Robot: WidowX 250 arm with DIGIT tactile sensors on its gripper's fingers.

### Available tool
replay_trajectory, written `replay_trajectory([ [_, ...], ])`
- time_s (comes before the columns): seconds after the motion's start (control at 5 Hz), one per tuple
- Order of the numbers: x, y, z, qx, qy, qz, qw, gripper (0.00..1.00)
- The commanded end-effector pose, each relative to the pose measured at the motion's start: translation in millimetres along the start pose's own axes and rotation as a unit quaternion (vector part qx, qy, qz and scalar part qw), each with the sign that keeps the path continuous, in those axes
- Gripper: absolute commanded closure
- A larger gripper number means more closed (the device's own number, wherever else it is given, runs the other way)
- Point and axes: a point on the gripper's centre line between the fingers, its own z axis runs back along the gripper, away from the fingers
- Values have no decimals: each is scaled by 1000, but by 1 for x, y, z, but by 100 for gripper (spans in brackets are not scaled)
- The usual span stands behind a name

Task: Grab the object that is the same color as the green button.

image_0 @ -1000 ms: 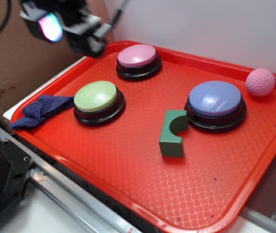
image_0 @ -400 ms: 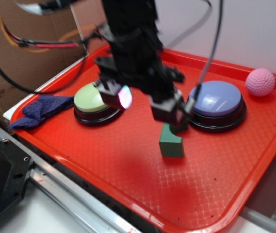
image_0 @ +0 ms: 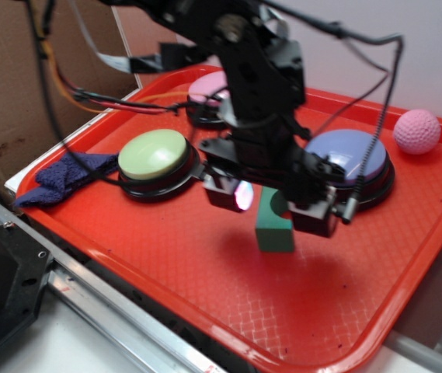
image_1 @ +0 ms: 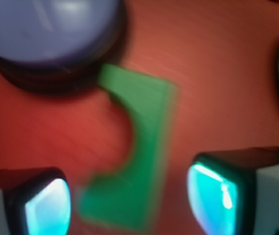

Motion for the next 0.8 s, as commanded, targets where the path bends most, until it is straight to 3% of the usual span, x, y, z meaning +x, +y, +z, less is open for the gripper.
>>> replay_trajectory([
  [0.0, 14, -11, -3, -27, -2, 14, 1000, 0],
  [0.2, 13, -9, -3, -23, 5, 15, 1000, 77],
  [0.4, 13, -7, 7, -15, 12, -29, 999, 100],
  [0.6, 18, 2, 34, -11, 10, -84, 996, 100],
])
